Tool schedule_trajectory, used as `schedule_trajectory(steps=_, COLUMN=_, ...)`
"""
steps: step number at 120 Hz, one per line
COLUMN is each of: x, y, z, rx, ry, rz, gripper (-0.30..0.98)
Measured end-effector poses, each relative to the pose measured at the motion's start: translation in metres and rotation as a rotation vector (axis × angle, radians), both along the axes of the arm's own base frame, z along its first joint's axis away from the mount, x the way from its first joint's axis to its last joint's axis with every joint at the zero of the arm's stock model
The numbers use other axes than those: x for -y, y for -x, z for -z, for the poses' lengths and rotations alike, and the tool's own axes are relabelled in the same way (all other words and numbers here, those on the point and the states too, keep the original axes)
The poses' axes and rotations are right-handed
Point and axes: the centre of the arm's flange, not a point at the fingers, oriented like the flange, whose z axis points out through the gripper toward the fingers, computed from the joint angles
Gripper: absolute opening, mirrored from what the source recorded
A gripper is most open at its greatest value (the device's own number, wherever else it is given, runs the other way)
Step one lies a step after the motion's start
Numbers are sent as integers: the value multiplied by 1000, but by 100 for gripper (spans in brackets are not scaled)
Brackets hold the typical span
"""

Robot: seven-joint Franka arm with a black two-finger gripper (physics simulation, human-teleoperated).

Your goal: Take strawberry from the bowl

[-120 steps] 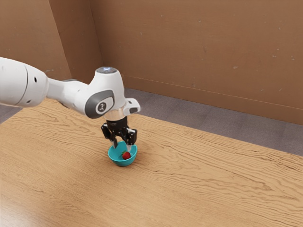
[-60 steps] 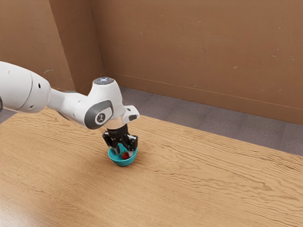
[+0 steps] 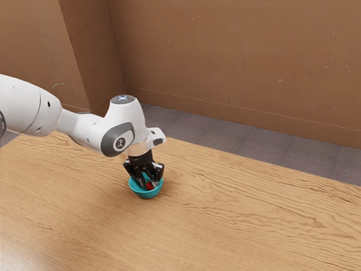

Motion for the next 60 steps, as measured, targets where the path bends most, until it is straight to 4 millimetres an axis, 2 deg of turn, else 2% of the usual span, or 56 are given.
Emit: schedule_trajectory(steps=60, x=-2, y=-1, z=-5, rx=11, ry=-12, rz=-25, gripper=5)
